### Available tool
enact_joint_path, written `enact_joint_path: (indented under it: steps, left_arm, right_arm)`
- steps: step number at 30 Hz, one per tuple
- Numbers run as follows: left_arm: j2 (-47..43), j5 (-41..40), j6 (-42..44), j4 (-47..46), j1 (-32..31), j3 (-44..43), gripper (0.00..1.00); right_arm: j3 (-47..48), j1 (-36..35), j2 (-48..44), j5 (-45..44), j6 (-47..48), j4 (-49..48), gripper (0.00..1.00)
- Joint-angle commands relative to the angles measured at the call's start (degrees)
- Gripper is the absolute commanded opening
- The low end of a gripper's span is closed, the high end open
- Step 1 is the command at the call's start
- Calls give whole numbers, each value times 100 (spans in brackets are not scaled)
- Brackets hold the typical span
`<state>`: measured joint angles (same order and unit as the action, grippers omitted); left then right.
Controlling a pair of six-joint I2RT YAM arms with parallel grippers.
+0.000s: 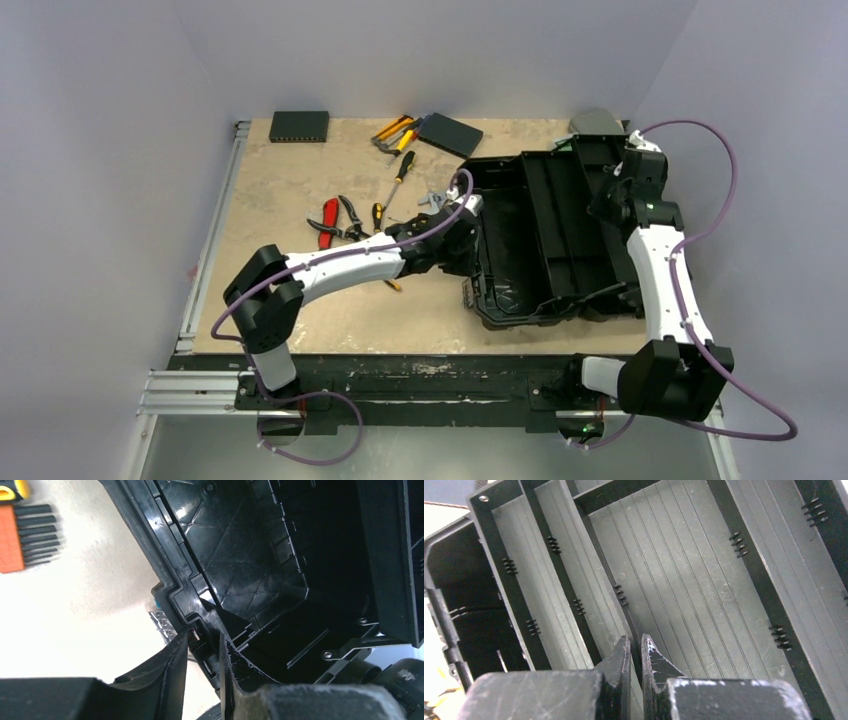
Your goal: Pack the tool kit
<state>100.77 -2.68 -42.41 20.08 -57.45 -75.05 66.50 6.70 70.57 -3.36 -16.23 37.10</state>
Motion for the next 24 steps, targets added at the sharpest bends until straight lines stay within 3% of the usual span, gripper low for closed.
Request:
enact_joint_path:
  steps: [1, 7, 9, 11, 12, 16, 19, 24]
  left_arm:
    - [34, 650, 19, 4, 317, 357, 0]
    - [-103, 695, 348, 315, 551, 259, 2]
    - [-276, 737, 473, 394, 551, 274, 24]
    - [-562, 485, 582, 523, 563, 358, 43]
    - [-809, 360, 637, 594, 579, 429, 53]
    - [-1609, -2, 705, 774, 840, 847, 75]
    - [-2223, -670, 408, 1114, 1107, 1094, 99]
    - [-2914, -1887, -383, 1536, 1442, 1589, 100]
  right_arm:
    - [-362, -253, 244, 1440, -1112, -1636, 0]
    - [-379, -274, 77, 1396, -1242, -1740, 0]
    - [-308, -279, -38, 1377, -1201, -1666, 0]
    - [-287, -276, -238, 1407, -1179, -1646, 27]
    - [-293, -276, -354, 1334, -1174, -1644, 34]
    - [-222, -272, -800, 1064, -1098, -1390, 47]
    - [-52, -276, -1065, 604, -884, -989, 56]
    - [-107, -293, -1660, 684, -842, -793, 64]
